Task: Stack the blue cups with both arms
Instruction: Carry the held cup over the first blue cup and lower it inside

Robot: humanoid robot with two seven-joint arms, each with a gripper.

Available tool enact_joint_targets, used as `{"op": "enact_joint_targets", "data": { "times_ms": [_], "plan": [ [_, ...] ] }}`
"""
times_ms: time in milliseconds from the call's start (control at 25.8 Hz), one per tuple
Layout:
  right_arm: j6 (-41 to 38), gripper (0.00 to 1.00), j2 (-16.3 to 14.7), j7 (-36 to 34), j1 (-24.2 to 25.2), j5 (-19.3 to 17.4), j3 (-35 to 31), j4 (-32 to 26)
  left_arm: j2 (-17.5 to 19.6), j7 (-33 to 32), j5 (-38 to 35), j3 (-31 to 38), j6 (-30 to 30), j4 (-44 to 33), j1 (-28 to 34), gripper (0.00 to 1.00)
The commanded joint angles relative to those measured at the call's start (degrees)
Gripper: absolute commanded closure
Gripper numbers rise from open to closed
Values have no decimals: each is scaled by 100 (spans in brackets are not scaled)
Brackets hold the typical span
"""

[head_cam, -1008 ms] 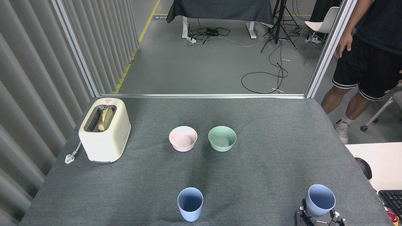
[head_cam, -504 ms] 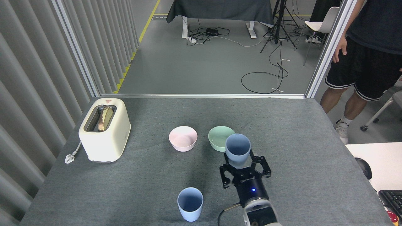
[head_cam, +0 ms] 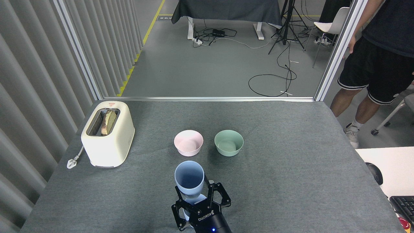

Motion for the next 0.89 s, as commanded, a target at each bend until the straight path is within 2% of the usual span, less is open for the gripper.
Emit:
{"op": "enact_joint_targets", "data": {
  "times_ms": [0,853],
  "plan": [
    [-1,42,29,-37,191,95,32,-100,-2,6,1,1,1,13,-8,0],
    [-10,40,-50,-90,367,77,-65,15,7,42,1,10,1,84,-9,0]
  ]
}}
